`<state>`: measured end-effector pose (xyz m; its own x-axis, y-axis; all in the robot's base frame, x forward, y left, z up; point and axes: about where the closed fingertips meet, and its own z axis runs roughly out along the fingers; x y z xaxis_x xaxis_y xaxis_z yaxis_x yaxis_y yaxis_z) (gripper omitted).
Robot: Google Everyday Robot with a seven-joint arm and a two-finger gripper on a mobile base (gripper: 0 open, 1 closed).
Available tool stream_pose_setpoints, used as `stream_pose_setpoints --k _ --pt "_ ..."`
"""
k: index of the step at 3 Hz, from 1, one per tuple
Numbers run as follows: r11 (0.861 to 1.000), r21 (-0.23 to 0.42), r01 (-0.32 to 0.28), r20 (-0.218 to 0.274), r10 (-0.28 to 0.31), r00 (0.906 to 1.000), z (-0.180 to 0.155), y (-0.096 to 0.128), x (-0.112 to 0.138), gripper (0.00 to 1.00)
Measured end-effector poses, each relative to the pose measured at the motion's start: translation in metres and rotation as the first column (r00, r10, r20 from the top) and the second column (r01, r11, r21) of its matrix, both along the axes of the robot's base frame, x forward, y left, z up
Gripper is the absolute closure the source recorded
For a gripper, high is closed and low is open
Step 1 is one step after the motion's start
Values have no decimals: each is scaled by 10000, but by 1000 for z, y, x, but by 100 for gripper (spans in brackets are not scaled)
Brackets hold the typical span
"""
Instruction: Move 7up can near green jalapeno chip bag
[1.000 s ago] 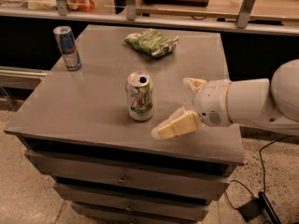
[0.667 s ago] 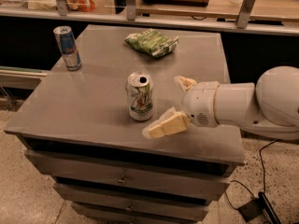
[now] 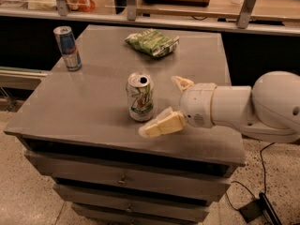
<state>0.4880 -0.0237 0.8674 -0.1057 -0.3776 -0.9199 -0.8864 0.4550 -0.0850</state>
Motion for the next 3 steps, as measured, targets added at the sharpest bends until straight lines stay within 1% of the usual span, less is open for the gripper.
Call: stream_pose_setpoints --k 1,2,3 --pt "9962 807 -339 380 309 9988 -1 20 11 0" --pt "9893 1299 -670 594 597 9964 -4 36 19 11" --pt "9804 1659 -1064 793 942 9924 -5 48 24 27"
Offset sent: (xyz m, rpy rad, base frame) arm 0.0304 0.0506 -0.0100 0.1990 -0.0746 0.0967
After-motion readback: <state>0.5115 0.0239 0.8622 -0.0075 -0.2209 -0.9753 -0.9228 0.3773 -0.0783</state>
